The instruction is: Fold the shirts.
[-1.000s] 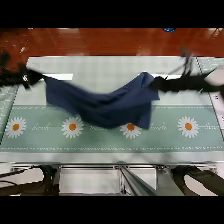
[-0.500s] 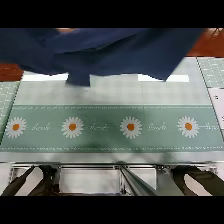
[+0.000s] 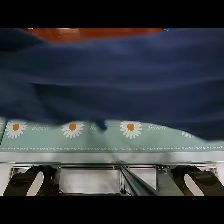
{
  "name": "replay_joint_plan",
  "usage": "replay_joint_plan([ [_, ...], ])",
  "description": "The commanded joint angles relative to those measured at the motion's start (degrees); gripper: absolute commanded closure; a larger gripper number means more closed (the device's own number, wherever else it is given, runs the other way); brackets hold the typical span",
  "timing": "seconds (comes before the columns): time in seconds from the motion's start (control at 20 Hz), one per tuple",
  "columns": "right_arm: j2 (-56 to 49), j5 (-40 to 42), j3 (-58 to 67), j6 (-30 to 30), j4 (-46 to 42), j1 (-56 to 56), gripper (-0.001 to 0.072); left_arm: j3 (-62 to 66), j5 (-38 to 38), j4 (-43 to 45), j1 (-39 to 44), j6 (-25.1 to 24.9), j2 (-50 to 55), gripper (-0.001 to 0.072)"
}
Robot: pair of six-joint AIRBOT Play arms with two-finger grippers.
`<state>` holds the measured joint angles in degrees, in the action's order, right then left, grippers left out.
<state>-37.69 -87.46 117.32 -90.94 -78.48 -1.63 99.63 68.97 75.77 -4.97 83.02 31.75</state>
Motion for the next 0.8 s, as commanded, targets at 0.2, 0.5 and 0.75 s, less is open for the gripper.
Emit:
replay_joint_plan([
  [0.2,2.6,-16.3,-7.0,-5.7,-2.5,0.0,0.0685,-1.5,18.8,26.3,19.3,12.2,-4.2,0.0693],
  [0.5,1.8,-7.2,-32.2,-4.1,0.5,0.0,0.0686,-12.8,18.1,26.3,19.2,14.8,3.7,0.0693],
  [0.75,-11.9,8.7,-42.3,-0.1,0.5,0.0,0.0686,-15.6,2.5,26.3,16.3,13.9,23.6,0.0693],
])
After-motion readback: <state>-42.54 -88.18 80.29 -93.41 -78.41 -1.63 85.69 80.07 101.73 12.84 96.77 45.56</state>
